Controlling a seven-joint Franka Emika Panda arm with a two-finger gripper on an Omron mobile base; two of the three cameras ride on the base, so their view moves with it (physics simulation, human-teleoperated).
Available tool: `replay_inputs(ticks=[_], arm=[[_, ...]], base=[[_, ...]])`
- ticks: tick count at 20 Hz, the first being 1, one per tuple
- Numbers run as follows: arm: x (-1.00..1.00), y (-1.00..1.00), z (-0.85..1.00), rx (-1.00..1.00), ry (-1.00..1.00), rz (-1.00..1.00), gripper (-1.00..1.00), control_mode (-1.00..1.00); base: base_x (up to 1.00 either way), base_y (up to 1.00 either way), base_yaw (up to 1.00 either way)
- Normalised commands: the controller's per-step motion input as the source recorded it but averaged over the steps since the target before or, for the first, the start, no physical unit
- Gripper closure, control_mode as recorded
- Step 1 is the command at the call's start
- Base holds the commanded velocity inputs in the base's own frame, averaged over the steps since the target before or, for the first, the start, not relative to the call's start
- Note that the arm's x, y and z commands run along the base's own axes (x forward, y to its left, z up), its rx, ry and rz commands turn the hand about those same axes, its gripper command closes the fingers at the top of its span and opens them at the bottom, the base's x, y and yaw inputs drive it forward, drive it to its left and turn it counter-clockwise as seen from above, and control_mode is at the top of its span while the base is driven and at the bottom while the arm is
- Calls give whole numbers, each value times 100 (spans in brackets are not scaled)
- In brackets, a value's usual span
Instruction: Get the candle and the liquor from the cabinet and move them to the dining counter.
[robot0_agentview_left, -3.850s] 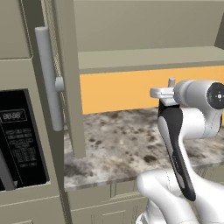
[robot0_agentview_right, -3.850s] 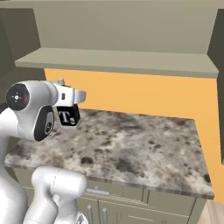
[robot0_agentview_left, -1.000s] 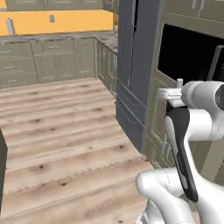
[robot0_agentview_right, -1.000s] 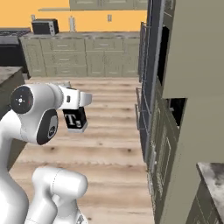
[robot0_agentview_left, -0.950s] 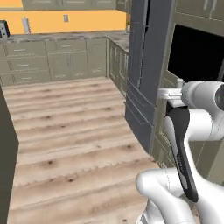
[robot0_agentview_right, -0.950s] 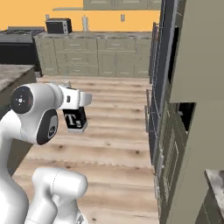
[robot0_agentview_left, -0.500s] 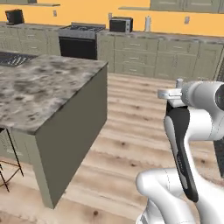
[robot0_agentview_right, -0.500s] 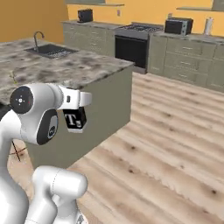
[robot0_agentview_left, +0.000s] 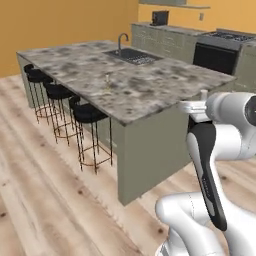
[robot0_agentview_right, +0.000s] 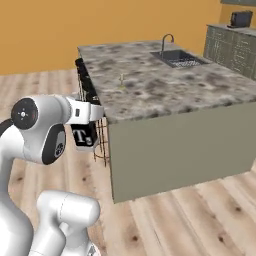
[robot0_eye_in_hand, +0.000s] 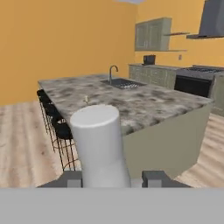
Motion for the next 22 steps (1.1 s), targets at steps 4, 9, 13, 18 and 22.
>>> replay_inputs(ticks=[4,9,13,18,22], arm=[[0,0,0,0,0,0,100,100],[0,0,0,0,0,0,100,100],[0,0,0,0,0,0,100,100],[0,0,0,0,0,0,100,100],[0,0,0,0,0,0,100,100]], base=[[50,-9,55],[65,-11,42],[66,-18,35],[69,-4,24],[61,-1,13]])
